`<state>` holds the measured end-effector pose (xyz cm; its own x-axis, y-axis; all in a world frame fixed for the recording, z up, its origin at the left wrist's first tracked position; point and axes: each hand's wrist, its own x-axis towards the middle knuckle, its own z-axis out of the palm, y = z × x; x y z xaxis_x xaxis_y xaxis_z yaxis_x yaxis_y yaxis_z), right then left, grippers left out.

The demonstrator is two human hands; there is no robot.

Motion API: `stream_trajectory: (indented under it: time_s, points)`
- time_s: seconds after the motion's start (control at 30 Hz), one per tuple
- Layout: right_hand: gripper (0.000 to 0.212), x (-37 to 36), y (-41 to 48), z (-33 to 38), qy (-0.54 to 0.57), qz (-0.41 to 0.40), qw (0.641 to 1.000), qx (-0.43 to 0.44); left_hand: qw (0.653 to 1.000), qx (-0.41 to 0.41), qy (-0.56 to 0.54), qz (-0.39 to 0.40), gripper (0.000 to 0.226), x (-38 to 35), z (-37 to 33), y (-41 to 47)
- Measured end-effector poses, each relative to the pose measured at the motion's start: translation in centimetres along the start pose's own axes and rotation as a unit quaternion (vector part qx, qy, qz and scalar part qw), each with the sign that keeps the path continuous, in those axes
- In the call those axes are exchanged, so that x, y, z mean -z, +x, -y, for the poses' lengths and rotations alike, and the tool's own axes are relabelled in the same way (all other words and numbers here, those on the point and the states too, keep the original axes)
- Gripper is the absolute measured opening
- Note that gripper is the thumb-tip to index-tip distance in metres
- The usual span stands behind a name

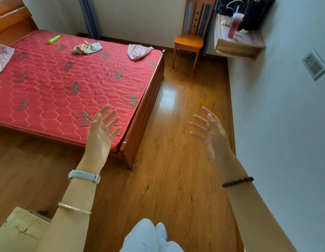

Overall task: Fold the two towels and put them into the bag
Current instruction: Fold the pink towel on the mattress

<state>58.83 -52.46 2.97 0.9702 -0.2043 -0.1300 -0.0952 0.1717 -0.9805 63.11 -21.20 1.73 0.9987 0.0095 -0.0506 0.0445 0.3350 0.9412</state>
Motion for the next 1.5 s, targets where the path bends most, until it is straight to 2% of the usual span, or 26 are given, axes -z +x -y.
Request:
stream_trajectory:
  time_s: [0.2, 0.43, 0.8, 1.0, 1.13, 1.5]
  points:
    - [0.059, 1.9, 6.2, 0.8, 0.012, -0.024, 1.0, -0.007, 1.0, 0.019, -0.004, 0.002, 0.045, -2.7, 1.5, 6.5]
    - [0.037, 2.7, 15.5, 0.7, 0.011, -0.038, 0.999, -0.008, 0.999, 0.04, -0.02, 0.024, 0.046, -5.3, 3.1, 16.0]
    - [0.046, 2.3, 30.9, 2.4, 0.03, -0.048, 0.998, -0.023, 0.998, 0.047, -0.014, 0.034, 0.043, -9.5, 2.5, 32.7]
    - [0.044, 3.7, 36.2, 2.4, 0.037, -0.065, 0.997, -0.035, 0.997, 0.063, 0.0, 0.037, 0.051, -11.6, 3.6, 37.8]
    - [0.039, 5.3, 40.5, 2.7, 0.033, -0.071, 0.996, -0.04, 0.997, 0.076, 0.001, 0.026, 0.046, -13.5, 4.9, 40.9]
    - [0.039, 10.9, 56.9, 5.9, 0.016, -0.022, 0.999, -0.035, 0.999, 0.048, -0.007, -0.019, 0.048, -22.7, 7.8, 52.4]
